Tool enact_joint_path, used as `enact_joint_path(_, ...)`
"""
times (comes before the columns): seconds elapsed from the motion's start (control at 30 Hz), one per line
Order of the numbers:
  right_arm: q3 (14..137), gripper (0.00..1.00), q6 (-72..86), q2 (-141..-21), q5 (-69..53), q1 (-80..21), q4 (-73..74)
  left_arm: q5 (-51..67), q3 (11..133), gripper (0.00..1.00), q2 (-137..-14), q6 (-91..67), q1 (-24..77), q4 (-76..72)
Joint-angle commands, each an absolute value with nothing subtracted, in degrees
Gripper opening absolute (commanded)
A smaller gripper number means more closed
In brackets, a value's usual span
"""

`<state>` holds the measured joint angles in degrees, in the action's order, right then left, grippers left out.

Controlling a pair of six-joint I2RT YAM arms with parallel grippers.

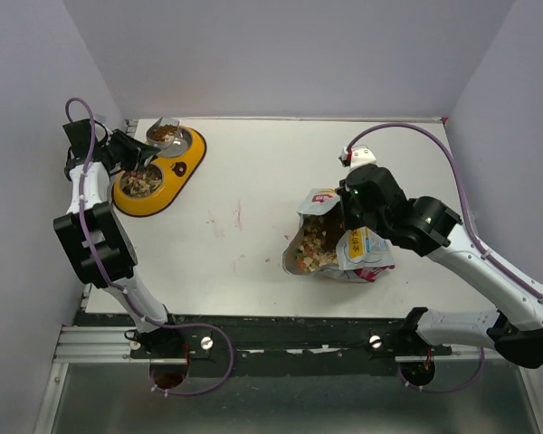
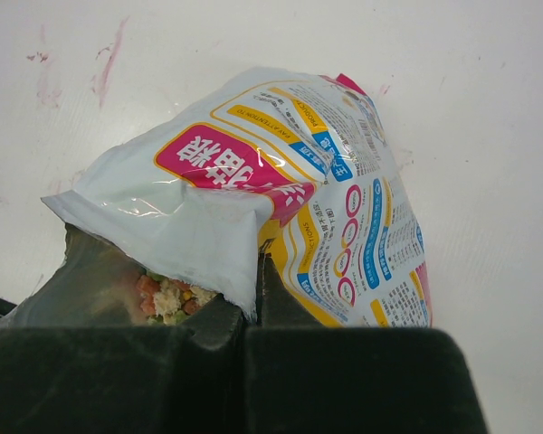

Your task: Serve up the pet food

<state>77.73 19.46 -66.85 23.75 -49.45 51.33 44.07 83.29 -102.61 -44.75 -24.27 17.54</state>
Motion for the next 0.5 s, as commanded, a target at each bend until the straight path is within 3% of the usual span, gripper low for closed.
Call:
enact_joint_path(0.0, 80.6, 0.01, 19.3, -66.5, 26.8, -49.7, 52.3, 46.0, 88.0, 0.00, -105.0, -38.5, -25.5, 23.3)
enact_joint_path(0.47, 81.6, 0.01, 19.1, -67.9, 26.9, -49.6, 51.9, 39.6, 97.5, 0.00, -111.3, -33.1, -26.1, 36.3)
